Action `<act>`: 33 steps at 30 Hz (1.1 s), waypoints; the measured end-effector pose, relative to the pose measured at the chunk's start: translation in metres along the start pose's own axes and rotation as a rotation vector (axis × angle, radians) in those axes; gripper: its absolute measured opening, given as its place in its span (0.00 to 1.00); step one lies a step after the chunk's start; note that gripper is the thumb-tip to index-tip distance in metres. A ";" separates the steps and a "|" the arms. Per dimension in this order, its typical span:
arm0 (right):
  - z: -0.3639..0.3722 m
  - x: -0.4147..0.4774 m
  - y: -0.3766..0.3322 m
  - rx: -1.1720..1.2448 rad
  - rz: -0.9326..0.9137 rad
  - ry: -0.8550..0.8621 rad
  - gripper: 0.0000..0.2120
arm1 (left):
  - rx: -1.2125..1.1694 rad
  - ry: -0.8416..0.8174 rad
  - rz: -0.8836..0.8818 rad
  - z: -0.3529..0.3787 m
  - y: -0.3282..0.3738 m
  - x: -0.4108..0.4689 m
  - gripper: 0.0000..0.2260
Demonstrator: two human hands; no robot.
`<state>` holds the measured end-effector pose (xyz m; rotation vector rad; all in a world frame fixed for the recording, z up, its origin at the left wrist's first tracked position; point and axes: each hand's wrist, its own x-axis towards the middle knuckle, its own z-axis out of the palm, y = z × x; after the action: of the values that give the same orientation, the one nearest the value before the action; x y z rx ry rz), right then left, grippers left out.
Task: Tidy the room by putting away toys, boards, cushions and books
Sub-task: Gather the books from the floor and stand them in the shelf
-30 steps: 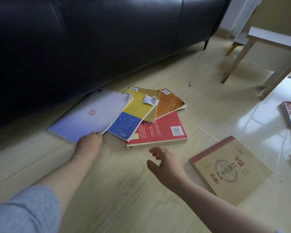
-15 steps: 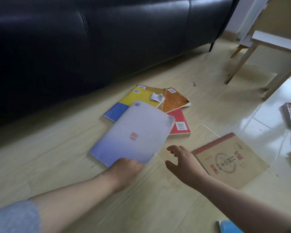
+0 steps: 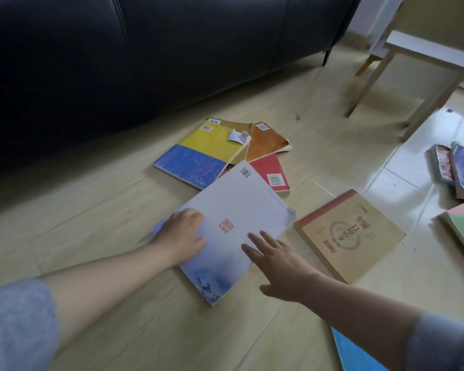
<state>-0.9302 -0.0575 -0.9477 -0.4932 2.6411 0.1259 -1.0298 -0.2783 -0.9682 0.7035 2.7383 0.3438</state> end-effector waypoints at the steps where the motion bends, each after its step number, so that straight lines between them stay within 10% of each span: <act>1: 0.000 0.004 -0.003 0.002 -0.008 0.005 0.42 | 0.011 -0.009 -0.101 -0.004 -0.005 0.004 0.22; 15: 0.004 0.017 0.016 0.432 0.182 -0.092 0.42 | -0.552 0.016 -0.378 -0.017 -0.001 0.035 0.14; 20: -0.026 0.006 0.026 0.811 0.331 0.018 0.42 | -0.291 0.432 0.001 -0.031 0.033 0.019 0.16; 27: -0.102 -0.064 0.079 2.185 0.489 0.368 0.47 | -0.379 0.682 0.351 -0.067 0.075 0.023 0.19; 33: -0.106 -0.152 0.119 2.326 0.535 0.177 0.42 | -0.050 0.610 0.852 -0.060 0.101 0.006 0.13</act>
<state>-0.8902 0.0847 -0.7845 0.9477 1.2618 -2.3178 -1.0111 -0.1987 -0.8838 2.0149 2.7477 0.9233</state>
